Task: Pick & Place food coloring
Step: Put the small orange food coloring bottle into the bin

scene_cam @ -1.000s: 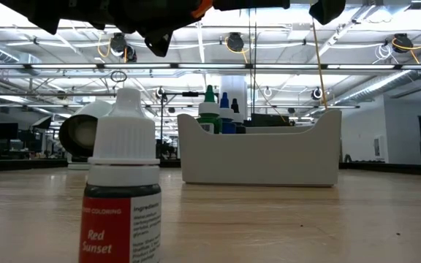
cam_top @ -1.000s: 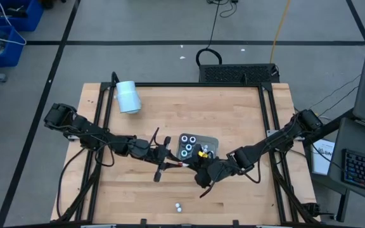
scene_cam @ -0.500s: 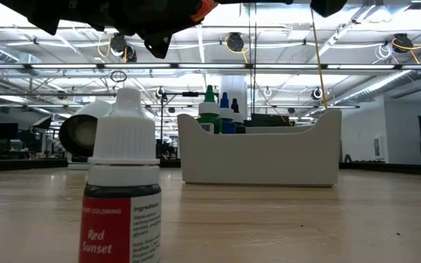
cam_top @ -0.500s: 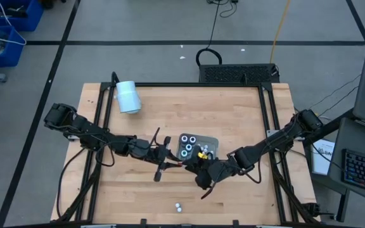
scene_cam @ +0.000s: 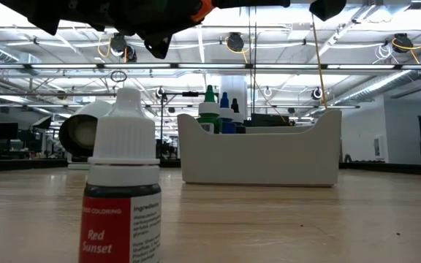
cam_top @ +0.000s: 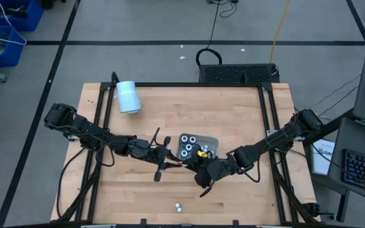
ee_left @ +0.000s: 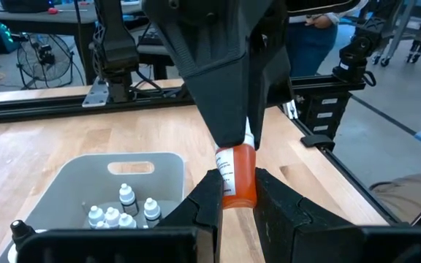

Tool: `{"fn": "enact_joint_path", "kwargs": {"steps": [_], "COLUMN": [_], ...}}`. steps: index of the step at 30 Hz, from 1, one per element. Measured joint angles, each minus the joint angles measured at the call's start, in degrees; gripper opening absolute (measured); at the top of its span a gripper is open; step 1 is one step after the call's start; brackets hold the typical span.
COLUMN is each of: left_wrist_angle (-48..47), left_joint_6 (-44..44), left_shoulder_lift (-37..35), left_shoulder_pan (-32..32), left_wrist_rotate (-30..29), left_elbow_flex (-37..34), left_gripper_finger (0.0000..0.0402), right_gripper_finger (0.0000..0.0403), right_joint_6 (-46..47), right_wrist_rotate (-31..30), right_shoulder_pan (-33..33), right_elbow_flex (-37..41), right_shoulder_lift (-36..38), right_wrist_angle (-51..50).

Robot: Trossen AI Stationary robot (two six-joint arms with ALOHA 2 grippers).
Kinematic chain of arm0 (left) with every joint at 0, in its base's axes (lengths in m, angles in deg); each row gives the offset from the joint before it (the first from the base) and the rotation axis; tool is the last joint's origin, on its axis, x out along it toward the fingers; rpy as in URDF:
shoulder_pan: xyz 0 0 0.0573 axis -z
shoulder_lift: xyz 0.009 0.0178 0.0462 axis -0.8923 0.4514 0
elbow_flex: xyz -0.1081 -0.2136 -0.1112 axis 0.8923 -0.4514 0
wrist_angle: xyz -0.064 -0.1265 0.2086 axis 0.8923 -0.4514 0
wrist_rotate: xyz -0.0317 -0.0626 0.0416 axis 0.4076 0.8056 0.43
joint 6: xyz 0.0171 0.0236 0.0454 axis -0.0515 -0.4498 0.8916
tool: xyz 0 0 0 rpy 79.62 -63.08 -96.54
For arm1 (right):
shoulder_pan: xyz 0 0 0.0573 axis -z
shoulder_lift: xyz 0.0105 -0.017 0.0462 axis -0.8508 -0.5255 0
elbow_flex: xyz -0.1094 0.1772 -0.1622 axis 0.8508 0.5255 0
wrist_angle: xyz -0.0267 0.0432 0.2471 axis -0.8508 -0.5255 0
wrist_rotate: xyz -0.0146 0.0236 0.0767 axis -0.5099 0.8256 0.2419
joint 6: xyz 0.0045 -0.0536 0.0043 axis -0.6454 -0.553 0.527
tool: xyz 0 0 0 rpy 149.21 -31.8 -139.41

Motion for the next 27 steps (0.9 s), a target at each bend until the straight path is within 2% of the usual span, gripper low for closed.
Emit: {"fn": "enact_joint_path", "kwargs": {"steps": [11,15,21,27], "left_wrist_angle": [-0.2,-0.2,-0.2,-0.6], "left_joint_6": [0.5,0.8,0.4,0.4], "left_shoulder_lift": [0.0,0.0,0.0,0.0], "left_shoulder_pan": [0.0,0.0,0.0,0.1], "left_wrist_rotate": [0.0,0.1,0.1,0.2], "left_elbow_flex": [0.0,0.0,0.0,0.0], "left_gripper_finger": [0.0059,0.0073,0.0116,0.0191], "right_gripper_finger": [0.0060,0.0059,0.0058,0.0057], "right_joint_6": [0.8,1.7,1.7,2.9], "right_wrist_rotate": [0.0,0.0,-0.9,-3.1], "right_shoulder_pan": [0.0,0.0,-0.5,-1.6], "right_elbow_flex": [0.0,0.0,0.0,0.0], "right_shoulder_lift": [0.0,0.0,0.0,0.0], "right_wrist_angle": [-0.1,-0.1,-0.7,-2.5]}}
